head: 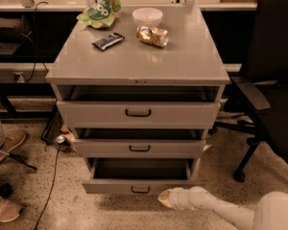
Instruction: Close bottom drawer
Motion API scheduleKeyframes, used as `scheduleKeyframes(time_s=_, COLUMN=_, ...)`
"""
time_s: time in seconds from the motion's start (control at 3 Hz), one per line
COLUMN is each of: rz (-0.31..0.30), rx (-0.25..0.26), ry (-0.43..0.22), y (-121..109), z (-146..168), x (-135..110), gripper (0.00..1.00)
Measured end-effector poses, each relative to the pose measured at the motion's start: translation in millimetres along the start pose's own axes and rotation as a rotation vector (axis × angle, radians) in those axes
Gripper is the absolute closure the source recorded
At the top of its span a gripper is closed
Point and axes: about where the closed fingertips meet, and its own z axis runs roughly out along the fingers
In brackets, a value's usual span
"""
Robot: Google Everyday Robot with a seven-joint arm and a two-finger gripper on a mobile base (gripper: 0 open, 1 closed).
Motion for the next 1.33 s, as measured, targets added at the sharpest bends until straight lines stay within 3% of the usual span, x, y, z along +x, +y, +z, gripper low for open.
scheduleKeyframes(time_s=0.33, rz=-0.053, rx=0.074, ry=-0.029, y=-46.7, z=4.4, x=-14.6, gripper=1.0)
scheduleKeyframes(time_s=0.67, rz=-0.053, rx=0.074, ry=-0.029, y=-46.6, z=4.5, x=-14.6, gripper=1.0)
scheduleKeyframes(time_s=1.33, rz=-0.074, rx=0.12, ry=-0.045, y=-77.6, z=18.8, x=-14.4, gripper=1.0)
